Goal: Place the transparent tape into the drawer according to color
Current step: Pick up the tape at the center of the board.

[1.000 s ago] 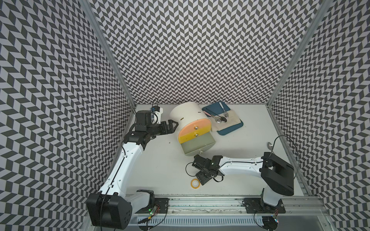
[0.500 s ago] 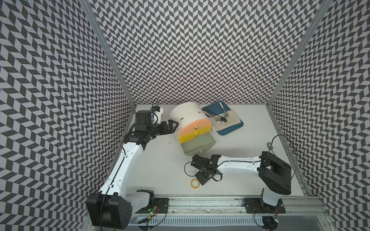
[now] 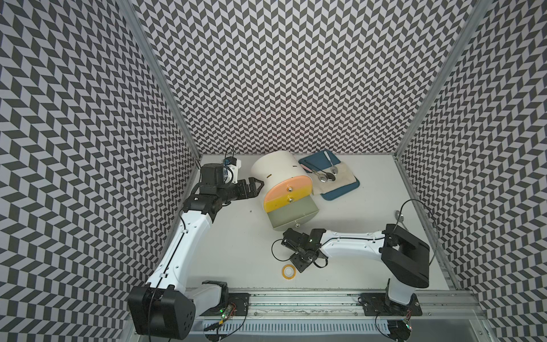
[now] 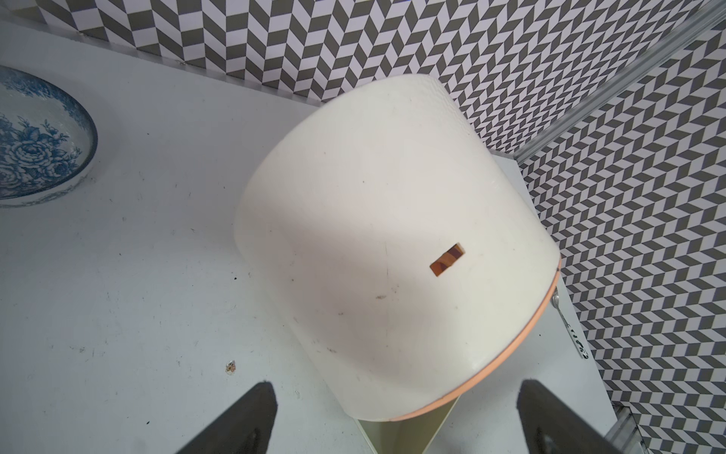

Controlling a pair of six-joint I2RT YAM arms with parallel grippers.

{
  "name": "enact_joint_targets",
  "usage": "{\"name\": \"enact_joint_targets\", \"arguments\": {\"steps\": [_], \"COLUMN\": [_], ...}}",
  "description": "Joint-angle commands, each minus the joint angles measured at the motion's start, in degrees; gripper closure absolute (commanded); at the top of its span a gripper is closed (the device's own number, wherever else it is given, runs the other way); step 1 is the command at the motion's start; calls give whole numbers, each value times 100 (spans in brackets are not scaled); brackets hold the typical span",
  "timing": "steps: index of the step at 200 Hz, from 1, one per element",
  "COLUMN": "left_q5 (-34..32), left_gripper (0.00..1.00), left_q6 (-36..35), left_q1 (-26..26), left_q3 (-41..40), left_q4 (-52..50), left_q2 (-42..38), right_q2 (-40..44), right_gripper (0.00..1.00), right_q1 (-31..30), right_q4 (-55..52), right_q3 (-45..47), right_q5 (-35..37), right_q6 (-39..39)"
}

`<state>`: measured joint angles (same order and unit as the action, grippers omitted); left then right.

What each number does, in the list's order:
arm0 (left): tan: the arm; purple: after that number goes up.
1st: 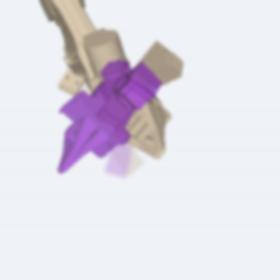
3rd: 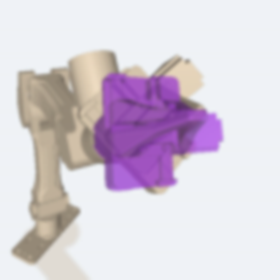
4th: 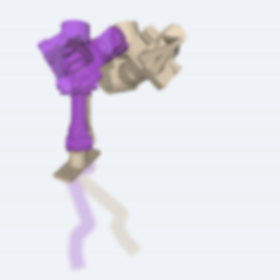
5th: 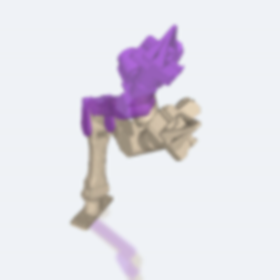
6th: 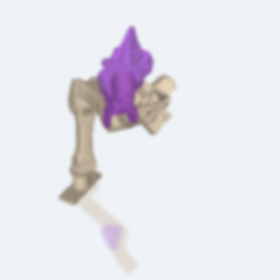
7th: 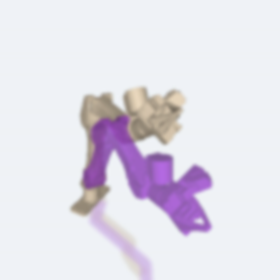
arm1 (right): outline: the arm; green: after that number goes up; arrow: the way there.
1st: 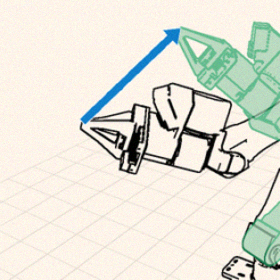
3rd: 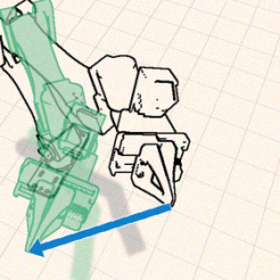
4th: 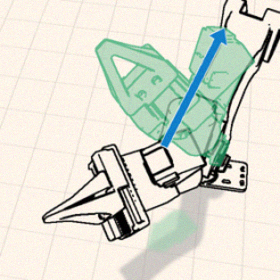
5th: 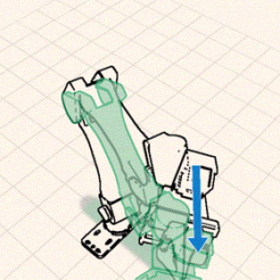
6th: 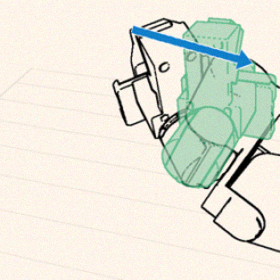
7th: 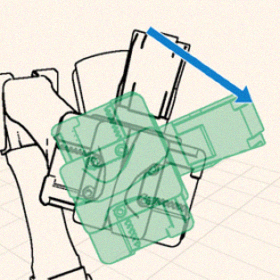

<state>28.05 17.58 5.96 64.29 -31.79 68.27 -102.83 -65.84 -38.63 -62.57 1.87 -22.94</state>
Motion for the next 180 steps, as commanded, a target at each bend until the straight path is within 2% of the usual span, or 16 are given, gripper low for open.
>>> {"name": "enact_joint_targets", "arguments": {"steps": [1,118,180], "left_q5": [77,80,113], "left_gripper": [0,0,0], "left_q6": [-97,26,52], "left_q1": [-34,-147,-147], "left_q3": [60,-471,-925], "left_q4": [-29,-11,-118], "left_q2": [-42,-572,-926], "right_q2": [-278,111,355], "right_gripper": [58,70,73], "right_q1": [-43,43,133], "right_q4": [5,-130,-324], "right_q3": [124,-61,-147], "right_q5": [-284,-90,-51], "right_q6": [8,-20,-9]}}
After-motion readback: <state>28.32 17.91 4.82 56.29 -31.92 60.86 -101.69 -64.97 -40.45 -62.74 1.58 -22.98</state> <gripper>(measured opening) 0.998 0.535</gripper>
